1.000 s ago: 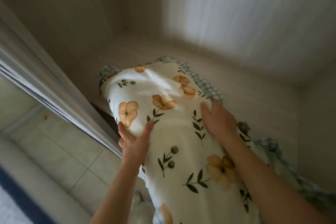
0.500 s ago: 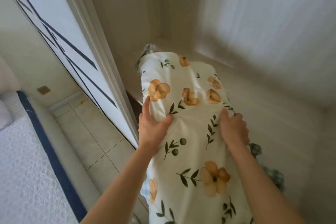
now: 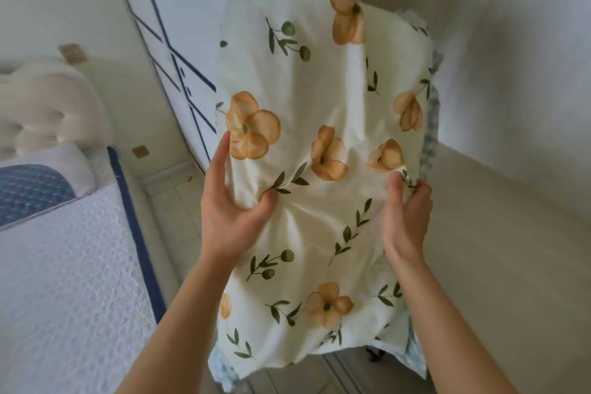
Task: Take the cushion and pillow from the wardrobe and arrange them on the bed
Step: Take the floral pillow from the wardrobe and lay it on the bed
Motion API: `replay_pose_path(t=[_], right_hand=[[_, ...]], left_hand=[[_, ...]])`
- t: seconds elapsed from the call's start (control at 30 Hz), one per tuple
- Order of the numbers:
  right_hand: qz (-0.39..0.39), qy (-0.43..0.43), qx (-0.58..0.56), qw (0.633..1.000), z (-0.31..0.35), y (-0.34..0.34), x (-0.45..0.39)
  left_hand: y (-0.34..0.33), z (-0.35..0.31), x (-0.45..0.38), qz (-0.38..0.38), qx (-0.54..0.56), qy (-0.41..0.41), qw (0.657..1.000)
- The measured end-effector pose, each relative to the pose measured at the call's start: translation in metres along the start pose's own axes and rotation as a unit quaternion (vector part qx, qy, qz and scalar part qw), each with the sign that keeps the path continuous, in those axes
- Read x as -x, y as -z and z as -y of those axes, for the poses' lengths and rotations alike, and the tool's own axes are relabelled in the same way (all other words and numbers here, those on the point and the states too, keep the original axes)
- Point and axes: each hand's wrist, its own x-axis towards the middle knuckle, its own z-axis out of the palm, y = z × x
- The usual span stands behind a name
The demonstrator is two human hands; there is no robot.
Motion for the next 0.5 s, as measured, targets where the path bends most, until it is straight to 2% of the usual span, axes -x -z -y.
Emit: replay_pose_path(t=[0.23,0.37,0.5], right_hand=[[0.134,0.093,-0.052,0.985,0.031,-0.058,0.071],[0.214,0.163,-0.046,0.962,0.049,-0.099,0.105],[0.285,0.179,-0.042,0.941,0.057,-0.145,0.133]], left_hand=[[0.1,0.017,0.045,-0.158,-0.056,-0.047,0.985],[0.154,0.033,0.062,-0.227,-0.072,-0.032,0.971],[0.2,0.049,0.073,-0.281,-0.088,-0.008,0.956]])
